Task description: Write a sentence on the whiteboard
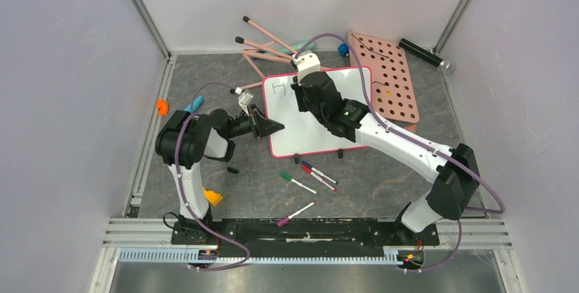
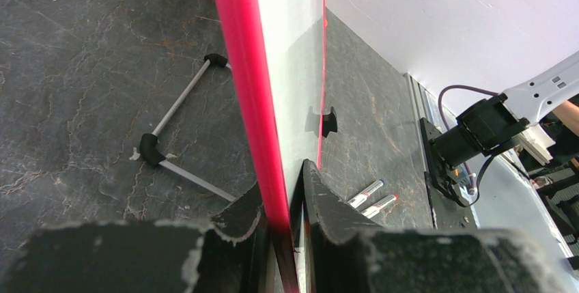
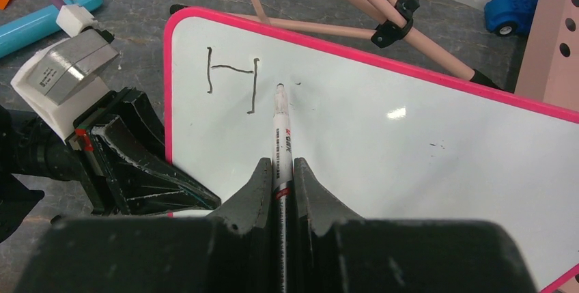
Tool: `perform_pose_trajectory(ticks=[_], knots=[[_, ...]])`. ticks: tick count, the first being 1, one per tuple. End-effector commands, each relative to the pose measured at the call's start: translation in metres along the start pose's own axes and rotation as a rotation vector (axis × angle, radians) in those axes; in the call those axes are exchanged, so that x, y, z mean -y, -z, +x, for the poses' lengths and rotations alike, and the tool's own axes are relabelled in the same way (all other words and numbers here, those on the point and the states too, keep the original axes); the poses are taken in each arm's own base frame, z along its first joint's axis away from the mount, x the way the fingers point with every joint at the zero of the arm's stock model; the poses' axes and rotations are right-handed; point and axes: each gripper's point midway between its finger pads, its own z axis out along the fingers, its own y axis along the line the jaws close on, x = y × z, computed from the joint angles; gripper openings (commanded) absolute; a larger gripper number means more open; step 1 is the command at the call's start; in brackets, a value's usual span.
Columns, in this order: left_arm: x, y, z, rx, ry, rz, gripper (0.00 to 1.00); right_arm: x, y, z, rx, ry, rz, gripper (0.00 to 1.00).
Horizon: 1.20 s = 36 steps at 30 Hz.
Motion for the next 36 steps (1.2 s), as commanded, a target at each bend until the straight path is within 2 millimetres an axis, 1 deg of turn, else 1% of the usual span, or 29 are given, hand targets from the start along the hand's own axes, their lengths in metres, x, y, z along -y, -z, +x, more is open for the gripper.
perform_pose_trajectory(ticks=[1, 4, 9, 13, 16, 19, 23, 28, 36], knots=[[0.000, -0.004, -0.002, 0.007, -0.161, 0.035, 0.03, 0.003, -0.004, -0.023, 0.047, -0.004, 0.025, 0.00], [0.000, -0.004, -0.002, 0.007, -0.162, 0.035, 0.03, 0.003, -0.008, -0.021, 0.039, 0.000, 0.029, 0.00], [0.000, -0.004, -0.002, 0.007, -0.161, 0.035, 0.03, 0.003, -0.009, -0.015, 0.022, 0.006, 0.030, 0.00], [0.000, -0.004, -0.002, 0.008, -0.162, 0.035, 0.03, 0.007, -0.009, -0.011, 0.014, 0.008, 0.047, 0.00], [0.000, -0.004, -0.002, 0.007, -0.161, 0.035, 0.03, 0.010, -0.010, -0.011, 0.017, 0.004, 0.066, 0.00], [0.000, -0.004, -0.002, 0.008, -0.162, 0.033, 0.03, 0.007, -0.012, -0.013, 0.018, 0.005, 0.060, 0.00], [0.001, -0.004, -0.002, 0.008, -0.162, 0.035, 0.03, -0.003, -0.017, -0.012, 0.009, 0.016, 0.014, 0.00], [0.000, -0.004, -0.002, 0.008, -0.163, 0.035, 0.03, -0.006, -0.017, -0.003, -0.023, 0.030, -0.011, 0.00], [0.000, -0.004, -0.002, 0.007, -0.161, 0.035, 0.03, -0.002, -0.009, 0.012, -0.055, 0.025, -0.008, 0.00]])
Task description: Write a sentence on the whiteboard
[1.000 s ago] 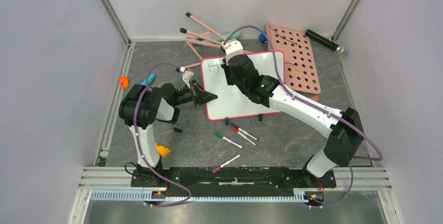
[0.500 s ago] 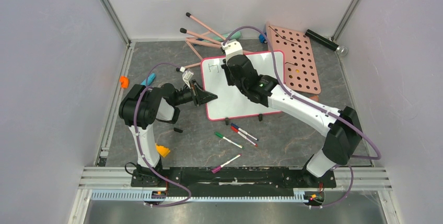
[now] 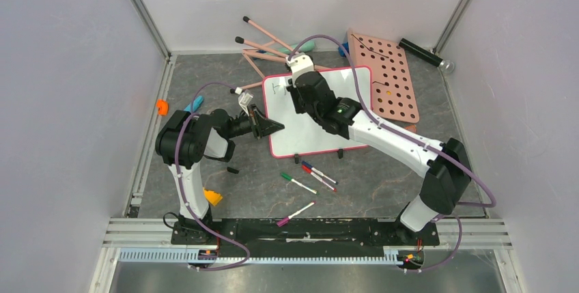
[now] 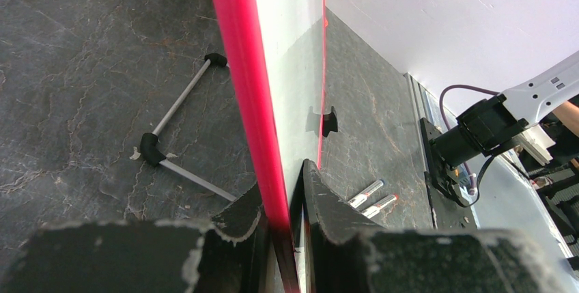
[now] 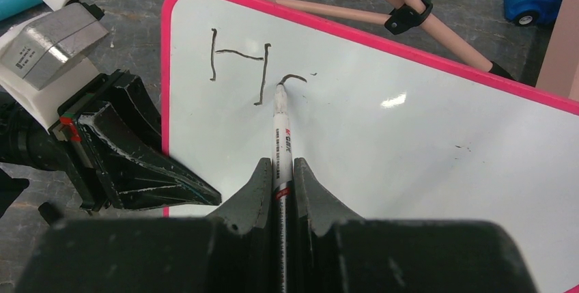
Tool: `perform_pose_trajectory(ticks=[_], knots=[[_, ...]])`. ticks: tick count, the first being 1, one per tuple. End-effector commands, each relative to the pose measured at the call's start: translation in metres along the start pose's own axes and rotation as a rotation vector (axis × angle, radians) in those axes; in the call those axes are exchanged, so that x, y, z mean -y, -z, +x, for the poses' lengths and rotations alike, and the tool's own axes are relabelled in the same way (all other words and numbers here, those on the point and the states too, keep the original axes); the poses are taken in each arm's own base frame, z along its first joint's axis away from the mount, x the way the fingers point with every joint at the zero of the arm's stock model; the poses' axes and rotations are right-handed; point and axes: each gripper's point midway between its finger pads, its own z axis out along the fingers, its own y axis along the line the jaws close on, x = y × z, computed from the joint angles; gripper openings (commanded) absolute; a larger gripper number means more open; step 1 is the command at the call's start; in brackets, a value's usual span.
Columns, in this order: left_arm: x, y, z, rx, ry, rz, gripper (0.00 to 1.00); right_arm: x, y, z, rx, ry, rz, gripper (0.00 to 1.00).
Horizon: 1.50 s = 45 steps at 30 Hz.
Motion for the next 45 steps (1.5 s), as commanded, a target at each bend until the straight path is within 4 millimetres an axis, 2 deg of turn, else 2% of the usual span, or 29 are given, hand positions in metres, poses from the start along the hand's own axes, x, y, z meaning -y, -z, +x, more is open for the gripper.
perform_pose_trajectory(ticks=[1, 13, 18, 33, 45], knots=[[0.000, -0.004, -0.002, 0.008, -0.163, 0.035, 0.03, 0.005, 0.008, 0.000, 0.003, -0.007, 0.006, 0.00], [0.000, -0.004, -0.002, 0.008, -0.160, 0.033, 0.03, 0.025, 0.015, 0.002, -0.005, 0.002, 0.100, 0.00], [0.000, -0.004, -0.002, 0.009, -0.162, 0.034, 0.03, 0.030, 0.015, -0.003, 0.009, -0.004, 0.122, 0.00], [0.000, -0.005, -0.003, 0.009, -0.158, 0.034, 0.03, 0.024, 0.004, -0.021, 0.033, -0.007, 0.117, 0.00], [0.000, -0.005, -0.002, 0.009, -0.156, 0.034, 0.03, 0.008, -0.002, -0.025, 0.044, -0.015, 0.041, 0.00]])
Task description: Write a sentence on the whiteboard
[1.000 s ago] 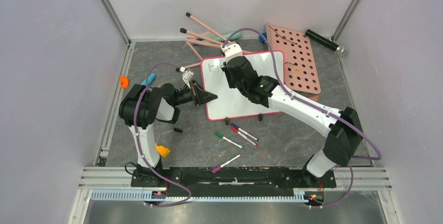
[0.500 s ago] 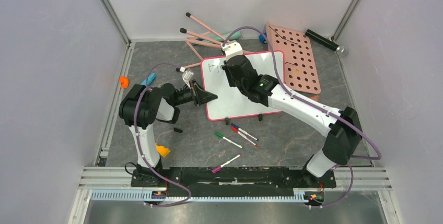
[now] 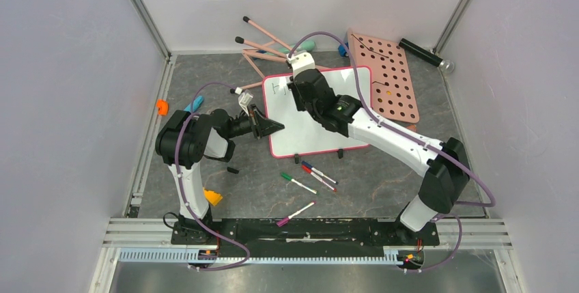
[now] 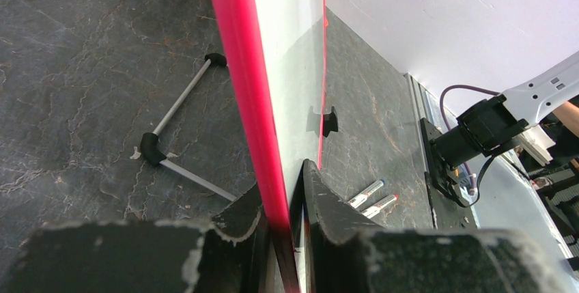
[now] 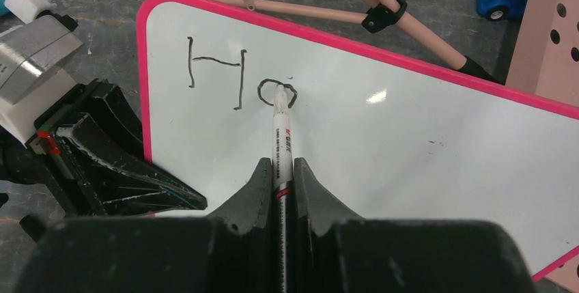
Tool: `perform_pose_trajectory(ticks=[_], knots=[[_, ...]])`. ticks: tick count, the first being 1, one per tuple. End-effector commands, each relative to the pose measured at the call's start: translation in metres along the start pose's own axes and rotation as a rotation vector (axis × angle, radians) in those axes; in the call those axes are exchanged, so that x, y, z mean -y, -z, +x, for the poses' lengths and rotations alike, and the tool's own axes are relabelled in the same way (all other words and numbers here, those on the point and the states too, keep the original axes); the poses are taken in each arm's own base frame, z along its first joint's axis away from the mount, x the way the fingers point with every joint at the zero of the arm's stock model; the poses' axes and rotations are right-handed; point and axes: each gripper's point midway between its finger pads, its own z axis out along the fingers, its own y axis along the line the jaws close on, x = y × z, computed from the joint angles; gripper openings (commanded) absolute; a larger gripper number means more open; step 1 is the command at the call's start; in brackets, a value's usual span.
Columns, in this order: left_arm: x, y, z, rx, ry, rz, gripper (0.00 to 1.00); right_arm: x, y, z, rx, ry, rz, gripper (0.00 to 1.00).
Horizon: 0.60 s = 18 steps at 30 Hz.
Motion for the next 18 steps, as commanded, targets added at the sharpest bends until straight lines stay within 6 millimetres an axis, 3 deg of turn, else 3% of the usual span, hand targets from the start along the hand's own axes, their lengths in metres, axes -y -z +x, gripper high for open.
perform_pose_trajectory(ticks=[1, 11, 18], knots=[[0.000, -0.005, -0.003, 0.009, -0.158, 0.035, 0.03, -0.006, -0.002, -0.023, 0.059, -0.024, -0.038, 0.00], [0.000, -0.005, -0.003, 0.010, -0.157, 0.035, 0.03, 0.003, 0.032, -0.038, 0.157, -0.062, -0.087, 0.00], [0.000, -0.005, -0.003, 0.009, -0.160, 0.034, 0.03, 0.022, 0.032, -0.024, 0.138, -0.079, -0.033, 0.00]])
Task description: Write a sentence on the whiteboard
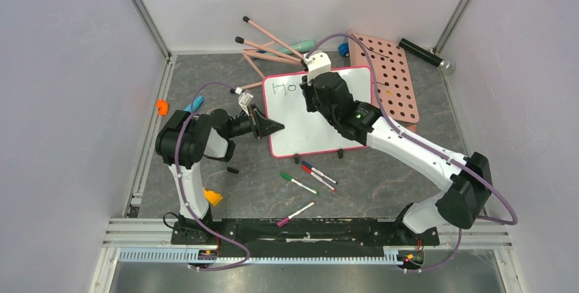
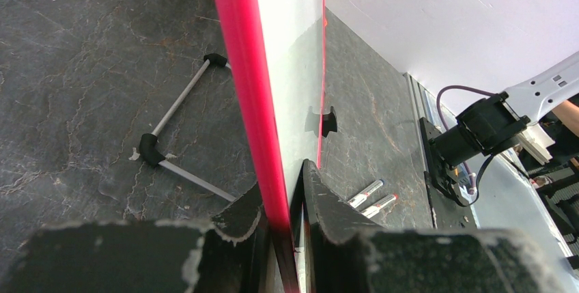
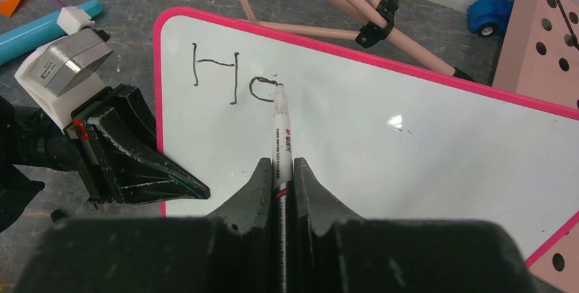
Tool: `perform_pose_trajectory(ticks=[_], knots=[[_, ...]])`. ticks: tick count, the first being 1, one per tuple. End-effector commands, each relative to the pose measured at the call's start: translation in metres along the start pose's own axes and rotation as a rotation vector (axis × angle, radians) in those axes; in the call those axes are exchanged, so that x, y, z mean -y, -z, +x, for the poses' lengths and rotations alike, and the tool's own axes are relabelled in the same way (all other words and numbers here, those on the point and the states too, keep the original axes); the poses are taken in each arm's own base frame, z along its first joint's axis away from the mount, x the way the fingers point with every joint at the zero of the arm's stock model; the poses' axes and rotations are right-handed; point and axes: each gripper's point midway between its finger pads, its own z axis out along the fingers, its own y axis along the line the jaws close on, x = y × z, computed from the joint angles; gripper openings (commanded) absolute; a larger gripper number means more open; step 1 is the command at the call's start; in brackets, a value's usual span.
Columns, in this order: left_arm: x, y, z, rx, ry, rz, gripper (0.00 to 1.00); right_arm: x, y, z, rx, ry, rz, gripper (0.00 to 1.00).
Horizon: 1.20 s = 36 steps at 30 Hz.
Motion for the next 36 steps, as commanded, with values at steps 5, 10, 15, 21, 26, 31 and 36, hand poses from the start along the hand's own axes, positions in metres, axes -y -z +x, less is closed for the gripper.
perform_pose_trajectory(ticks=[5, 10, 15, 21, 26, 31, 36], knots=[[0.000, -0.005, -0.003, 0.009, -0.159, 0.034, 0.03, 0.011, -0.005, -0.011, 0.038, -0.026, 0.018, 0.00], [0.001, -0.004, -0.002, 0.008, -0.158, 0.034, 0.03, 0.006, -0.013, -0.006, 0.015, -0.017, 0.005, 0.00], [0.001, -0.004, -0.003, 0.009, -0.160, 0.034, 0.03, 0.002, -0.018, -0.006, 0.008, -0.018, -0.011, 0.00], [0.001, -0.004, -0.003, 0.009, -0.160, 0.034, 0.03, 0.006, -0.022, -0.005, 0.005, -0.022, 0.015, 0.00], [0.001, -0.005, -0.004, 0.010, -0.160, 0.037, 0.03, 0.011, -0.023, -0.009, 0.013, -0.025, 0.032, 0.00], [0.001, -0.005, -0.005, 0.010, -0.164, 0.039, 0.03, 0.012, -0.027, -0.007, 0.005, -0.020, 0.041, 0.00], [0.002, -0.006, -0.007, 0.013, -0.173, 0.043, 0.03, 0.013, -0.029, 0.004, -0.023, -0.009, 0.045, 0.00]])
